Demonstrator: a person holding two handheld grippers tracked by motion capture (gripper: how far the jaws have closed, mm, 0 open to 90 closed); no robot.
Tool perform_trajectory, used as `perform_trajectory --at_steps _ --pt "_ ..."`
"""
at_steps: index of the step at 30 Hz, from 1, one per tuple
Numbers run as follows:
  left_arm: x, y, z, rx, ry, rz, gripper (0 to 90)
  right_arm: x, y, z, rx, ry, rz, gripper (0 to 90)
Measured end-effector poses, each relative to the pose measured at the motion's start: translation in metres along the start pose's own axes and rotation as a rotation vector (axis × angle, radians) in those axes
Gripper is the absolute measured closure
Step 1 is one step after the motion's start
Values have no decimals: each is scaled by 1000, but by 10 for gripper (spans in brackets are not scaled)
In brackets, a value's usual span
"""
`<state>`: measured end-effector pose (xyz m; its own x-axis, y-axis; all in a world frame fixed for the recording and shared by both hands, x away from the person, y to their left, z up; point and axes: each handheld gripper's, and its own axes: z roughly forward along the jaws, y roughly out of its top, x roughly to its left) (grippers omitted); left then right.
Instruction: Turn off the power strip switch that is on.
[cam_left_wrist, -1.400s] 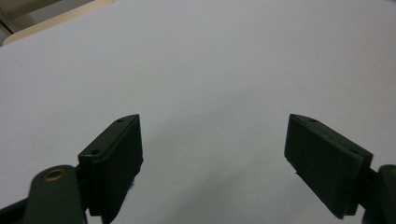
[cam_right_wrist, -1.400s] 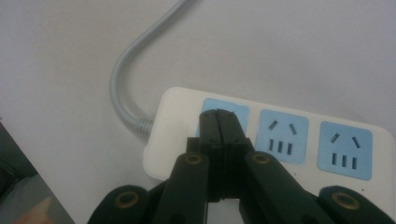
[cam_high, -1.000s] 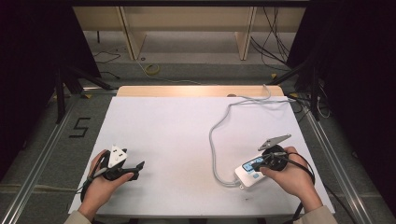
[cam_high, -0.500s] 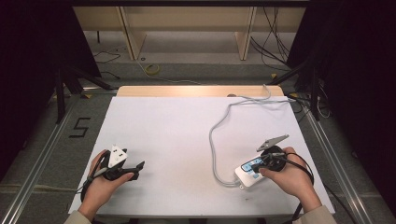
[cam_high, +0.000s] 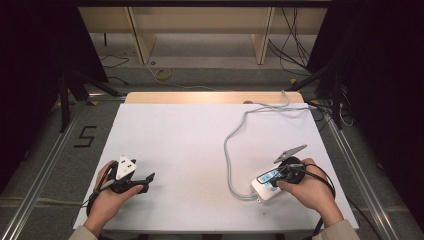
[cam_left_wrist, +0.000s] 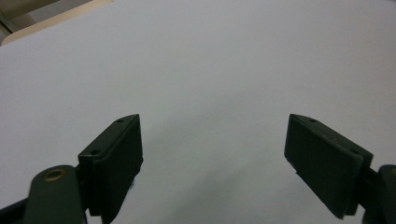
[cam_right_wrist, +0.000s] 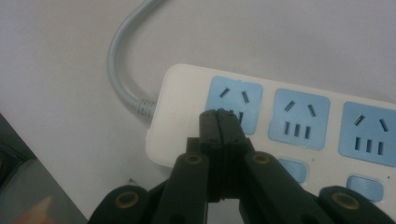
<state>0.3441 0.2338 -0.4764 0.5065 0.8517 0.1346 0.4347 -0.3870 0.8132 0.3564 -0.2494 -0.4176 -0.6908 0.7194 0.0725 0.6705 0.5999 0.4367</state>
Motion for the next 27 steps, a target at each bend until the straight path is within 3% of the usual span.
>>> perform_trajectory --at_steps 27 --pt "0 0 0 -2 0 4 191 -3 3 6 82 -5 28 900"
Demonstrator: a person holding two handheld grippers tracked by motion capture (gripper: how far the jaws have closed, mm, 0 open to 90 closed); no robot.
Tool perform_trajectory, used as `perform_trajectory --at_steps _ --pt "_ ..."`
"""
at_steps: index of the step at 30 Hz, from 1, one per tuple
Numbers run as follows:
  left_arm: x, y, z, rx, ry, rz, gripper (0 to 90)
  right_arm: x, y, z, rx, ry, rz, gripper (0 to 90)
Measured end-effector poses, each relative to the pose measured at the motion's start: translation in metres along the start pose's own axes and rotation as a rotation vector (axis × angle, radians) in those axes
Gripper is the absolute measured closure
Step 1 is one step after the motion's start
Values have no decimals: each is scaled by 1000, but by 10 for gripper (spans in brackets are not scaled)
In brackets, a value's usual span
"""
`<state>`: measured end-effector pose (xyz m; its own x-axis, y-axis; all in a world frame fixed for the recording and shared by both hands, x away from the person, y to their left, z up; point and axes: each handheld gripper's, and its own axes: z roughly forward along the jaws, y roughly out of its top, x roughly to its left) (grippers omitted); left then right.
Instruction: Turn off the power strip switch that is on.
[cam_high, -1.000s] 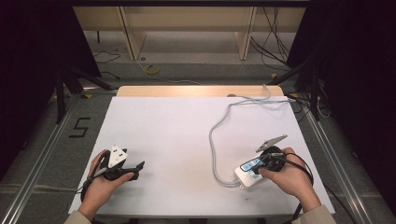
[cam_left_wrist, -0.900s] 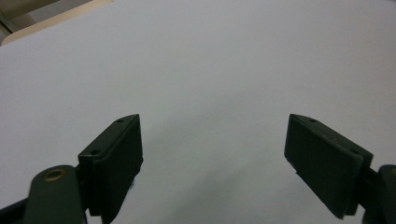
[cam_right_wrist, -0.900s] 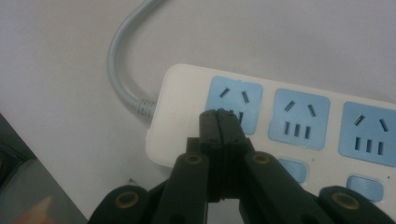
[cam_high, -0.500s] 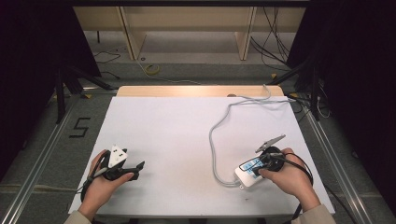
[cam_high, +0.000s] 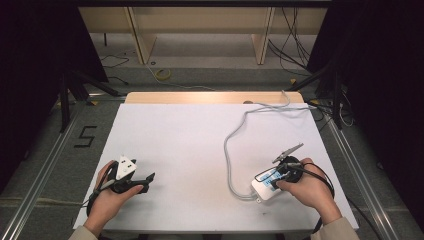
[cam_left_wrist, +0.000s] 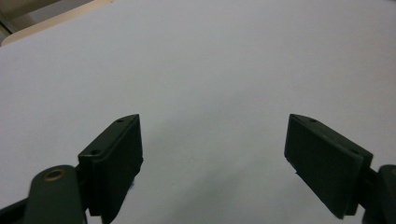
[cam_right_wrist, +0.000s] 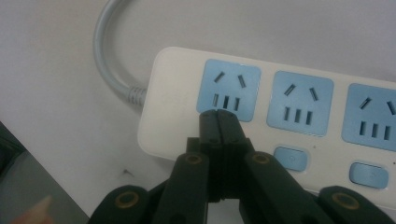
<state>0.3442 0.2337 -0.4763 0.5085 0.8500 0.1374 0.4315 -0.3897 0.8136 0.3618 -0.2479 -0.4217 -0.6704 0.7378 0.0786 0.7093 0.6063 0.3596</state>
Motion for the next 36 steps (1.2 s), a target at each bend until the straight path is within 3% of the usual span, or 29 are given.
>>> perform_trajectory --at_steps 36 --pt "0 0 0 0 0 -1 190 0 7 7 71 -27 5 900"
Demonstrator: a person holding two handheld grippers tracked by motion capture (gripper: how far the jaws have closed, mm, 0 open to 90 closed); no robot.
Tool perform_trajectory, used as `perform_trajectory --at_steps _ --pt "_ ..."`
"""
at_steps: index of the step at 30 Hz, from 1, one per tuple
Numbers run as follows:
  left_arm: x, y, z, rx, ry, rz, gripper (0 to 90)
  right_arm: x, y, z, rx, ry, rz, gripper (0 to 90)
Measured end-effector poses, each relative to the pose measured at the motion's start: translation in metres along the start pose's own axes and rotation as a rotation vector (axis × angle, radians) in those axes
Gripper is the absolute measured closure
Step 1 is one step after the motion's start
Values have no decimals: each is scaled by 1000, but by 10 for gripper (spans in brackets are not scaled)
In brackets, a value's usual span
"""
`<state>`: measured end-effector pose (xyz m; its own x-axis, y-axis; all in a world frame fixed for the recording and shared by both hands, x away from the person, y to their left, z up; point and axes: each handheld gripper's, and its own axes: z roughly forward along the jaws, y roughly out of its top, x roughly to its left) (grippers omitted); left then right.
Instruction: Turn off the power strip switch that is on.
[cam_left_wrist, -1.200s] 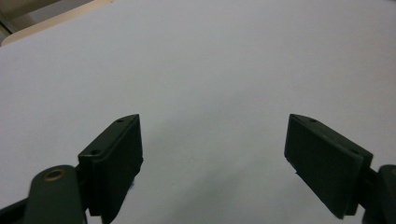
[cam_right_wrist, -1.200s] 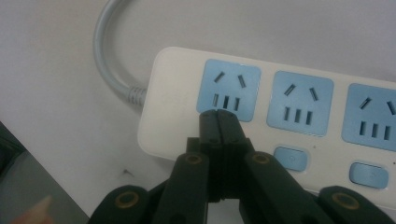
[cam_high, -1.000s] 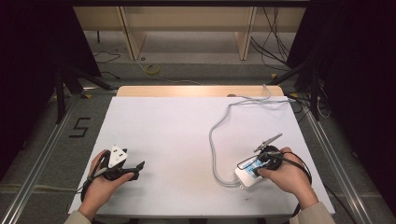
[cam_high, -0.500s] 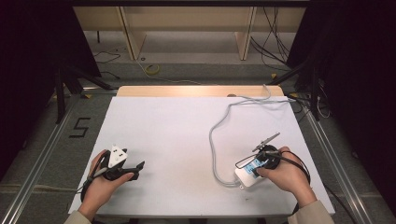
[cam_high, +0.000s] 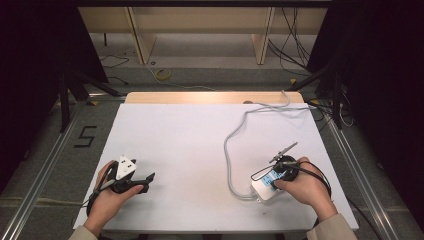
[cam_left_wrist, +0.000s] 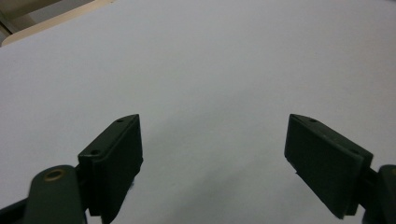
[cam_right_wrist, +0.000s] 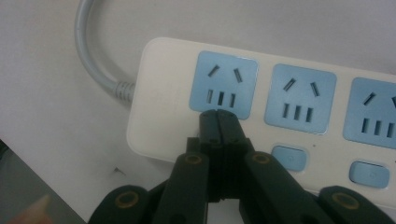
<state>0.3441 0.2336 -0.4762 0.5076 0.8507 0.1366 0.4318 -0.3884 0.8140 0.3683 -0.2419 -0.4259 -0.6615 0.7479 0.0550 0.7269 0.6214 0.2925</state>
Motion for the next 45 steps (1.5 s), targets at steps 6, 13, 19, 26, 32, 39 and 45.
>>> perform_trajectory --at_steps 6,13,19,26,32,39,45 --pt "0 0 0 1 0 2 190 0 1 1 7 -3 -4 900" --pt "0 0 0 1 0 4 190 0 2 2 7 -8 -3 900" --pt "0 0 0 1 -2 3 190 1 2 3 7 -13 -1 900" --pt "0 0 0 0 -1 3 190 0 3 3 11 -12 -4 900" --pt "0 0 0 1 -1 5 190 2 4 3 17 -21 -3 900" --pt "-1 0 0 0 -1 5 190 1 4 3 19 -19 -1 900" --pt "-1 0 0 1 -1 4 190 1 4 3 24 -16 7 900"
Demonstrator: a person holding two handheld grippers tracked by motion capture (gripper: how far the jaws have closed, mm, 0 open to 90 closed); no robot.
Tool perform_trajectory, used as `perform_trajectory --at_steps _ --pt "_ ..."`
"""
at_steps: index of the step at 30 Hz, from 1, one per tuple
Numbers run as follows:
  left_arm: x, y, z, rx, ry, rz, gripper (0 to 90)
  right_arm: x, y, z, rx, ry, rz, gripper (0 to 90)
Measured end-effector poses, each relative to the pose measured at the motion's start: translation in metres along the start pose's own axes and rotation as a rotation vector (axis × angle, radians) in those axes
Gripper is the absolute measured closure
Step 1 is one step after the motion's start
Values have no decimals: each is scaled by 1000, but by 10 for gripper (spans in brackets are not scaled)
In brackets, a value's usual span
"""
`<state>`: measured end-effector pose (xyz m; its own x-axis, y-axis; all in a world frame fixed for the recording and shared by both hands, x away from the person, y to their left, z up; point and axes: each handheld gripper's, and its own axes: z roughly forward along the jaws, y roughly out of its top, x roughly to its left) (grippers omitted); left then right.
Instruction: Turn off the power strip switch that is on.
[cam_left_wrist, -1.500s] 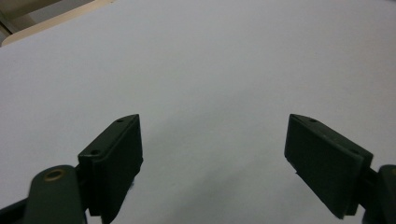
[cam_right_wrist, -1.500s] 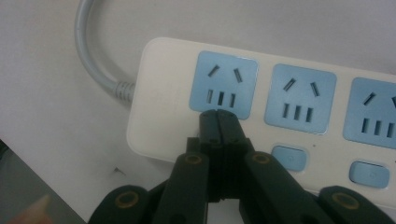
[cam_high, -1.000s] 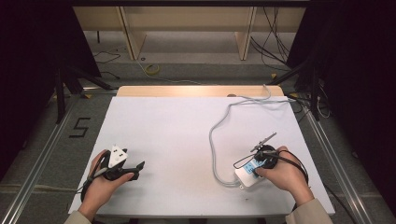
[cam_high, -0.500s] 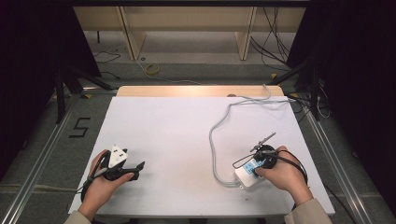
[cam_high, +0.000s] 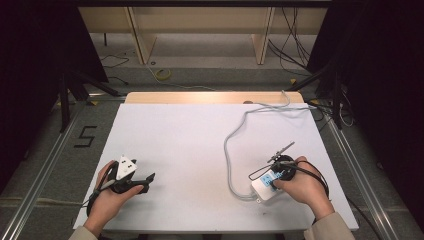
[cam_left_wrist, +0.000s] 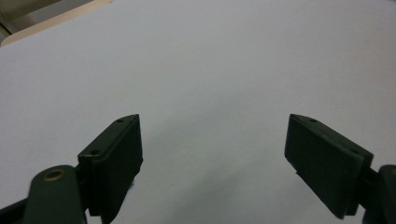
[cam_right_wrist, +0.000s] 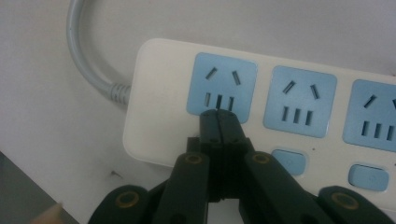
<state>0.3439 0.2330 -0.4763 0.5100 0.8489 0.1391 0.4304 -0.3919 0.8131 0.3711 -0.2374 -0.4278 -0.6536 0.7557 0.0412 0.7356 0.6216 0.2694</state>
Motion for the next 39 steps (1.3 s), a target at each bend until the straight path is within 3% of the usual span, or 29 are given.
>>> perform_trajectory --at_steps 39 --pt "0 0 0 3 -1 2 189 -1 -1 1 -4 4 21 900"
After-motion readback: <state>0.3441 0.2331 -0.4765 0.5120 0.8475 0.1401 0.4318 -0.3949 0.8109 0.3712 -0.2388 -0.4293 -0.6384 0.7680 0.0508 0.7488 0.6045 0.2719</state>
